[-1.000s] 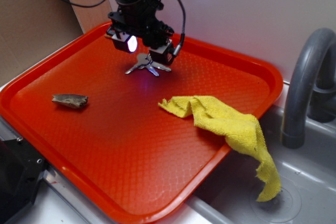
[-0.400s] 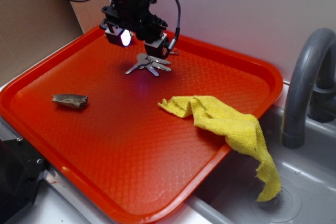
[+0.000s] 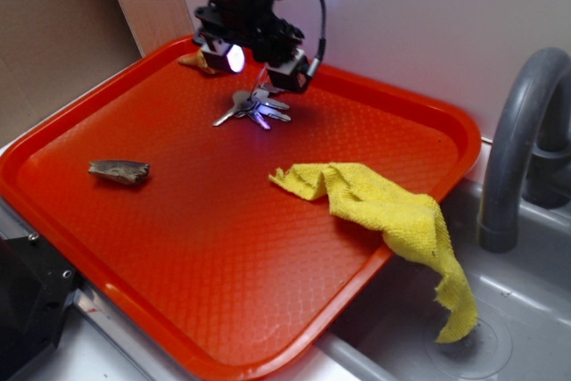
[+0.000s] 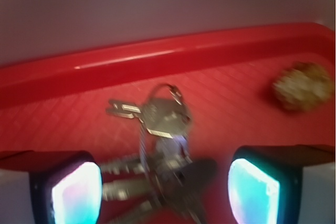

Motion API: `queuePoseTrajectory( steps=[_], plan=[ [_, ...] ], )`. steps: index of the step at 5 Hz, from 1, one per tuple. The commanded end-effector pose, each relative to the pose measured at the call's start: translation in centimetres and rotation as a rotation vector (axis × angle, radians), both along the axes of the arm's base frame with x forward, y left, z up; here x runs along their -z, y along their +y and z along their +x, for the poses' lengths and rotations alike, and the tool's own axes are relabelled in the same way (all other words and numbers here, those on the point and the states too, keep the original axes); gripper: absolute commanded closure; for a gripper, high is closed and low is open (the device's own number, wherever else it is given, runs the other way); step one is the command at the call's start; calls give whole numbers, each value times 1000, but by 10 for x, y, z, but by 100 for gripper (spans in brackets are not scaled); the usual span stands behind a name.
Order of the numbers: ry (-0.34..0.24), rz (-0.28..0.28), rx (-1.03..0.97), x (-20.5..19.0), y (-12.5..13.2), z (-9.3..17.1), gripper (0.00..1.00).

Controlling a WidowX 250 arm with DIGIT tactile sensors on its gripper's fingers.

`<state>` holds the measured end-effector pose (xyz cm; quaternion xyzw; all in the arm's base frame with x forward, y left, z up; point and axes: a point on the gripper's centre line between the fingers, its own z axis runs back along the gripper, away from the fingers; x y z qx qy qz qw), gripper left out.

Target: Grab the silver keys.

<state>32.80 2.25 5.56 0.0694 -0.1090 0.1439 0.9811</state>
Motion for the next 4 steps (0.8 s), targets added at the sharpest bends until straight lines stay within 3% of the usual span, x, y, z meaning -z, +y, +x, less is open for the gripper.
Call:
queuePoseTrajectory(
  steps=[1, 2, 3, 4],
  plan=[
    [-24, 21, -40, -4, 15, 24, 100],
    [-5, 9, -32, -14, 20, 25, 100],
    [29, 50, 63, -37, 27, 22, 100],
    [-42, -5, 86, -86, 34, -5, 100]
  ],
)
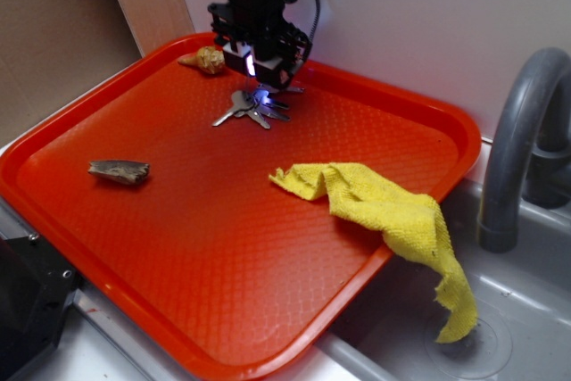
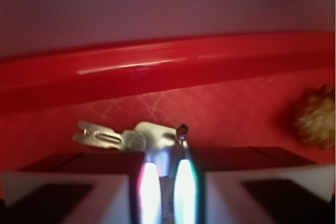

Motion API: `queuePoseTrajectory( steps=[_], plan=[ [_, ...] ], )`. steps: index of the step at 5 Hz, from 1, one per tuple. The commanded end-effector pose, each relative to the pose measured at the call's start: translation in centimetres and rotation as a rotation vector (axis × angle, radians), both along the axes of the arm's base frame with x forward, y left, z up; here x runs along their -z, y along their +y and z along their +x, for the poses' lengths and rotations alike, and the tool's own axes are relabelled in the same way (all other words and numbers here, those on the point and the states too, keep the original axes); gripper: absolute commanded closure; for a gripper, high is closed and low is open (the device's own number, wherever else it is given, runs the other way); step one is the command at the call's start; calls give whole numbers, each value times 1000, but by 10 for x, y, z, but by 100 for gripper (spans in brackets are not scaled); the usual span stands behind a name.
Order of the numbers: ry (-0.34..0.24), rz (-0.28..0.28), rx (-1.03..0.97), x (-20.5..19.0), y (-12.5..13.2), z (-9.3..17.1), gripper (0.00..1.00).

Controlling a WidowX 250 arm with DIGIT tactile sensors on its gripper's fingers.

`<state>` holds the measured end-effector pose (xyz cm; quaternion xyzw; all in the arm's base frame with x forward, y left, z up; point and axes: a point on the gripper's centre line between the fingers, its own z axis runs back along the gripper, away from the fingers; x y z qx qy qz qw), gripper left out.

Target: Grab the silver keys.

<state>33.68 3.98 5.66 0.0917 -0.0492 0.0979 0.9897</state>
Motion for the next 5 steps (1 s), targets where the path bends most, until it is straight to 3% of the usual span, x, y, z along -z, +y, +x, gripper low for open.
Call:
queuePoseTrajectory(
  steps=[1, 2, 3, 4, 5],
  plan=[
    [-157, -11, 23, -129, -3, -41, 100],
    [-127, -173, 52, -180, -31, -79, 100],
    [-11, -197, 20, -217, -47, -85, 100],
    [39, -190, 62, -211, -63, -89, 100],
    [14, -209, 87, -215, -65, -94, 100]
  ],
)
